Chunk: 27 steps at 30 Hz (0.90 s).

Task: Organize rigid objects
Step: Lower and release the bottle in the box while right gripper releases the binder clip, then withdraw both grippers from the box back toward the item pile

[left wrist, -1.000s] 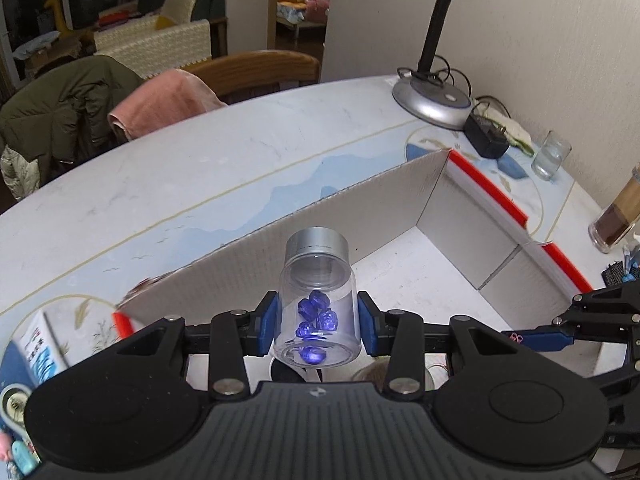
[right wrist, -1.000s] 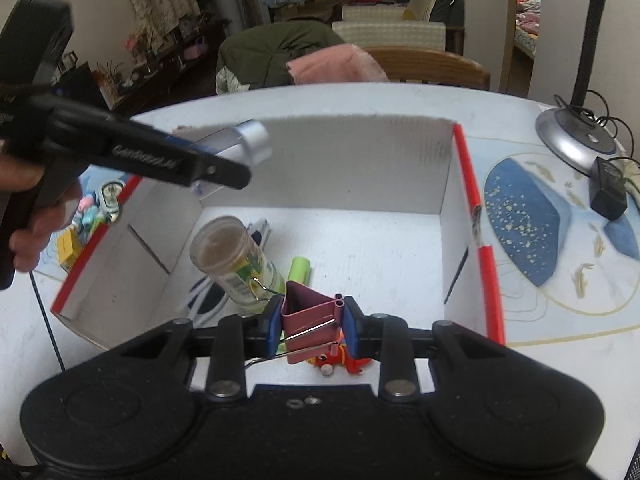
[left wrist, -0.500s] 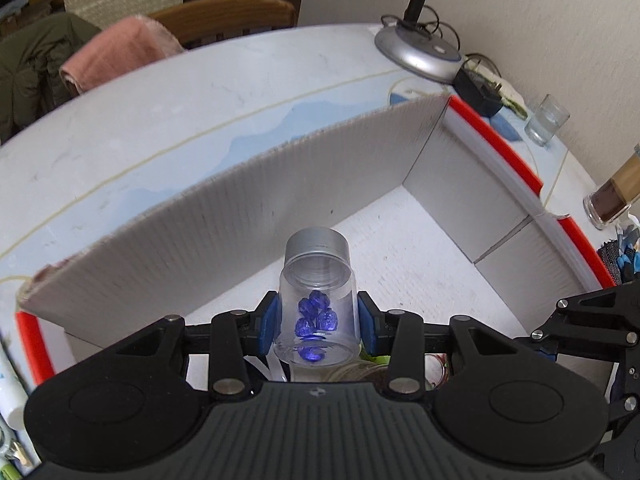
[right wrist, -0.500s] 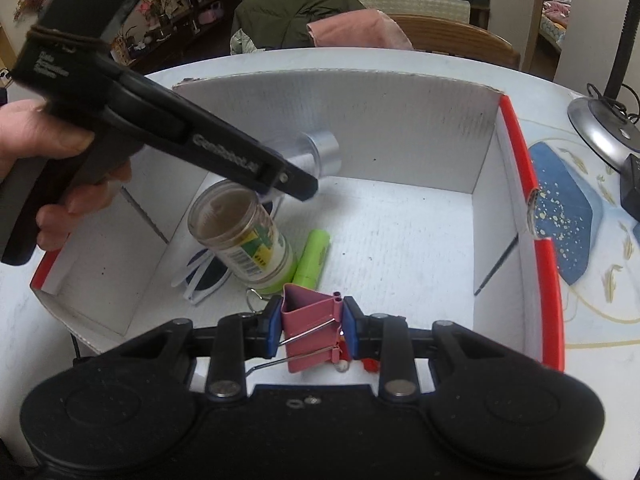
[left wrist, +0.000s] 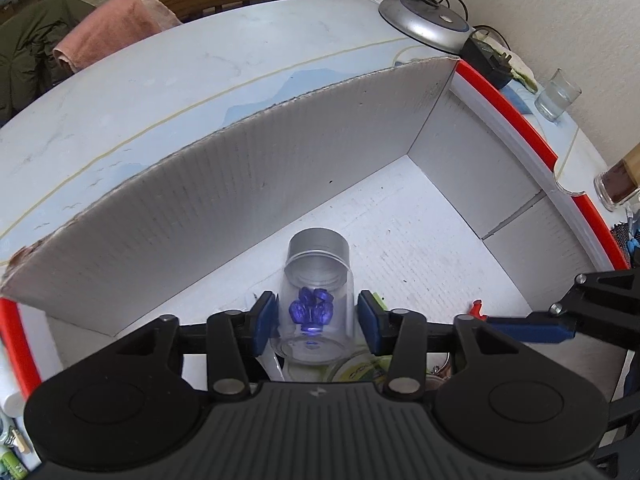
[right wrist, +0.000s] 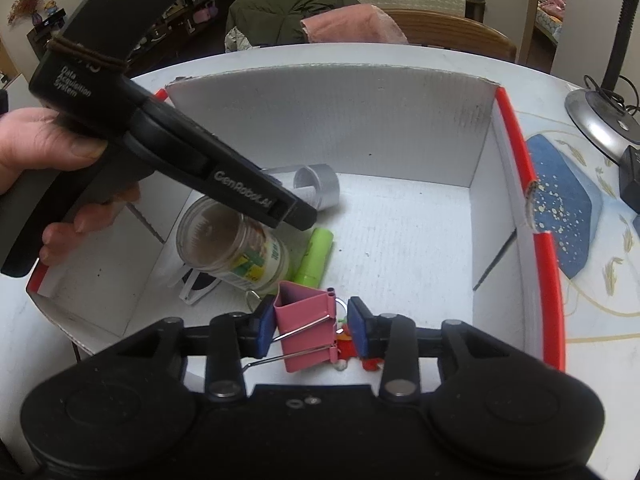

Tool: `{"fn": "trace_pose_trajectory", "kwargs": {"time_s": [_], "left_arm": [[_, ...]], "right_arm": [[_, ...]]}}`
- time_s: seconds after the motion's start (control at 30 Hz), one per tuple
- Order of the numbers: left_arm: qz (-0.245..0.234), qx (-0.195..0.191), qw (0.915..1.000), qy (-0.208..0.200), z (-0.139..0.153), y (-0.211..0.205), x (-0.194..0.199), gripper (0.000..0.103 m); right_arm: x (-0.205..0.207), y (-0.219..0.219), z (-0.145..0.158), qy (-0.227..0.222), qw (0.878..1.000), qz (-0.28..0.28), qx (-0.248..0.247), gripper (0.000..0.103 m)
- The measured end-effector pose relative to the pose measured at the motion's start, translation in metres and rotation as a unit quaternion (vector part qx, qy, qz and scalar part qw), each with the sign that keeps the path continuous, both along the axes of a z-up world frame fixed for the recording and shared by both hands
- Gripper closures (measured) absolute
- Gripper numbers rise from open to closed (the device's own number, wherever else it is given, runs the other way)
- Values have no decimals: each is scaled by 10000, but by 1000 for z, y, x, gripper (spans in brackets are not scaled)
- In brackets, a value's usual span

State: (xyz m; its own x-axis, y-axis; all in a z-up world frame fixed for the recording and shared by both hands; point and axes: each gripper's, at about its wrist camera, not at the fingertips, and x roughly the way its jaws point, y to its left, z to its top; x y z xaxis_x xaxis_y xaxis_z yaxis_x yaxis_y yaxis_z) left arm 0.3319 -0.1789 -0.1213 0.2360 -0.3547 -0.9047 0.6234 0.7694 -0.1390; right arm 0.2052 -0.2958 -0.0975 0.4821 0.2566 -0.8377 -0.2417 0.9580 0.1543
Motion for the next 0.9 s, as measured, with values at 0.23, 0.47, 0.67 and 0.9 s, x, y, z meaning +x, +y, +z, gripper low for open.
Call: {"fn": "trace_pose_trajectory", "kwargs": {"time_s": [0.23, 0.47, 0.67, 0.9], "left_arm": [[120, -49, 9997, -223, 16, 9, -12, 46], [279, -278, 9980, -487, 41, 23, -32, 44], [424, -420, 9959, -684, 59, 33, -56, 44], [540, -584, 9929, -880, 79, 43, -86, 44]], "right_arm": [[-7, -5, 9, -114, 9999, -66, 77, 58], [-15, -12, 24, -323, 9992, -108, 194, 55], [-26, -17, 35, -461, 9984, -102, 304, 51], [-41, -18, 51, -675, 9968, -27, 417, 43]]}}
